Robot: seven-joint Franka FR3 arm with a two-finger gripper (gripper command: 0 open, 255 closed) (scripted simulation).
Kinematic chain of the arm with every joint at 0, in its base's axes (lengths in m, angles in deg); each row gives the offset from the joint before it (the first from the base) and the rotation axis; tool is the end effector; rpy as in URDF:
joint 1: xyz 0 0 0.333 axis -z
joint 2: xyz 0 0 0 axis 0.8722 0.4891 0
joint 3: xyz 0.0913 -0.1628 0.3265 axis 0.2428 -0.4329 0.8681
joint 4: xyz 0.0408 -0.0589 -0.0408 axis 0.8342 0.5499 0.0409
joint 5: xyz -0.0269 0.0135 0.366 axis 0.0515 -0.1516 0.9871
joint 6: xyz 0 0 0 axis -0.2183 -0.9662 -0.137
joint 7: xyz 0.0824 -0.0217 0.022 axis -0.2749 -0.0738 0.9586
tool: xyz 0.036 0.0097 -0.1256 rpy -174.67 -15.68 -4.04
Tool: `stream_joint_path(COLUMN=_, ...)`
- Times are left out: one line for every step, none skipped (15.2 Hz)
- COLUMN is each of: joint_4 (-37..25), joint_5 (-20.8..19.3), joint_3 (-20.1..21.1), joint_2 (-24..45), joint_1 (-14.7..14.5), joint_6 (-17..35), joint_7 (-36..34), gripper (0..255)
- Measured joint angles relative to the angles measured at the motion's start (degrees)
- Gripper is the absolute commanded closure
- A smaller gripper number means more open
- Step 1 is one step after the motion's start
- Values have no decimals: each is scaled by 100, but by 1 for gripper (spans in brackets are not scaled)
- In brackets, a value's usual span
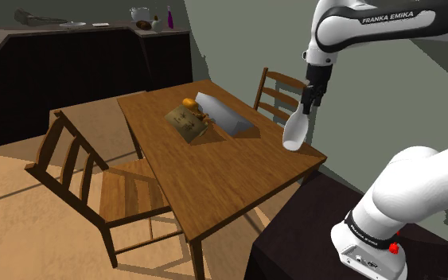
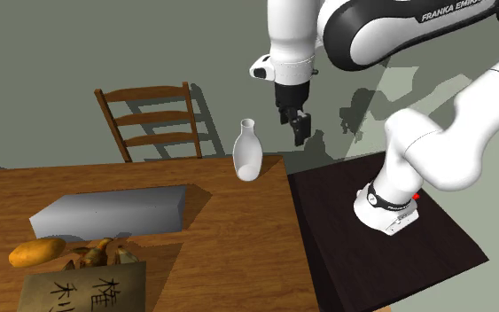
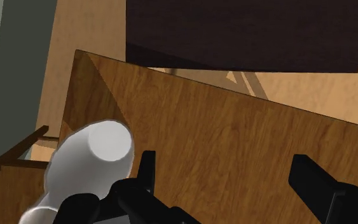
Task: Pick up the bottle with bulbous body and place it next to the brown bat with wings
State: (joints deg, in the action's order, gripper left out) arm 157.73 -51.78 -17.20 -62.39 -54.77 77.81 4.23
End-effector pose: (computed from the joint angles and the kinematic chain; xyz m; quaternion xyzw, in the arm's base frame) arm 0.2832 -0.1260 0.5391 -0.9977 -0.0009 0.0663 0.0099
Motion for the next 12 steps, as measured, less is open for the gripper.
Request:
stream_joint_path(joint_4=-96, joint_5=-38, joint_3=-102, joint_2=157, joint_1=34, joint_6=108, joint_7=91, gripper=0)
stream_joint_path(joint_4=-198, joint_5=-49, joint_3=-180, joint_2=352, joint_1=47, joint_6=245, joint_7=148, gripper=0)
stream_joint_path(joint_4=-253, joint_5=-79, joint_3=-289, joint_2=519, joint_1=82, joint_6=401, joint_7=244, gripper=0)
stream_joint_path(joint_4=-324, joint_5=-94, joint_3=-384, joint_2=678, joint_1=109, joint_6=536, joint_7=327, gripper=0)
stream_joint_path(joint_4=-383, joint_5=-90, joint_3=-448, joint_2=817, joint_1=122, joint_6=659, joint_7=371, gripper=0)
stream_joint_path(joint_4=-478, joint_5=-101, joint_3=-552, joint_2=959, joint_1=158, joint_6=753, joint_7=477, gripper=0)
stream_joint_path(joint_4=-630, joint_5=-76, joint_3=-632, joint_2=1154, joint_1=166, joint_6=842, joint_7=554, gripper=0)
stream_joint_path(joint_4=-727, joint_5=-69, joint_3=-741, joint_2=1322, joint_1=200, joint_6=956, joint_7=669, gripper=0)
stream_joint_path(joint_4=-841, joint_5=-47, joint_3=-836, joint_2=1485, joint_1=227, joint_6=1049, joint_7=773, gripper=0)
stream_joint_path(joint_4=-956, joint_5=2, joint_3=-909, joint_2=1678, joint_1=233, joint_6=1165, joint_7=846, gripper=0)
stream_joint_path(joint_4=-1094, joint_5=45, joint_3=-998, joint_2=1852, joint_1=257, joint_6=1241, joint_7=954, gripper=0)
stream_joint_path(joint_4=-1142, joint_5=65, joint_3=-1041, joint_2=1936, joint_1=271, joint_6=1298, joint_7=1004, gripper=0)
